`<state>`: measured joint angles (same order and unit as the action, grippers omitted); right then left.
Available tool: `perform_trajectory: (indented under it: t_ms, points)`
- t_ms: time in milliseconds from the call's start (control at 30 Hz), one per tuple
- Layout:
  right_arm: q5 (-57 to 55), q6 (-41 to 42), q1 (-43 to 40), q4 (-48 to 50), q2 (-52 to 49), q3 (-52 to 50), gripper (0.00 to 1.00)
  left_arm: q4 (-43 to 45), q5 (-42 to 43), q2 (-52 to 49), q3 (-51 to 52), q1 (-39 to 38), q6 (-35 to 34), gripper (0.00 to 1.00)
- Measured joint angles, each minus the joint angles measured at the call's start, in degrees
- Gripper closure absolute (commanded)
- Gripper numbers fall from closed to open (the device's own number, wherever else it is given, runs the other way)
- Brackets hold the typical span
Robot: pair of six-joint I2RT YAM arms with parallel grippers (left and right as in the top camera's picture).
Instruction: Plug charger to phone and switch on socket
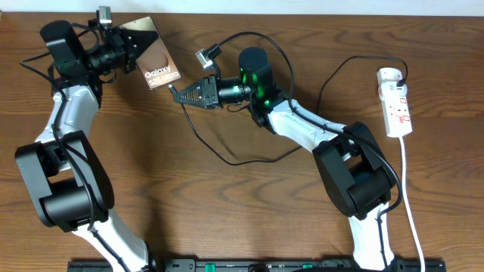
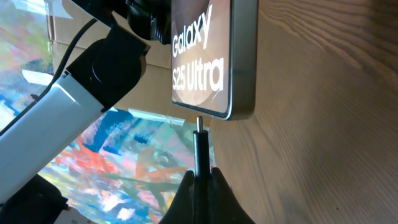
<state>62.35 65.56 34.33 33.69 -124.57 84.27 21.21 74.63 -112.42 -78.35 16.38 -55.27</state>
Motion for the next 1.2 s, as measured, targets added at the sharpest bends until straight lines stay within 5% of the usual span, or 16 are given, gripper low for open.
perform_trajectory:
  t_ms: [1200]
  points:
    - [1.25, 0.0, -0.87, 0.0, 0.0, 0.0, 0.99, 0.02, -1.2, 0.0, 0.0, -0.72, 0.0, 0.93]
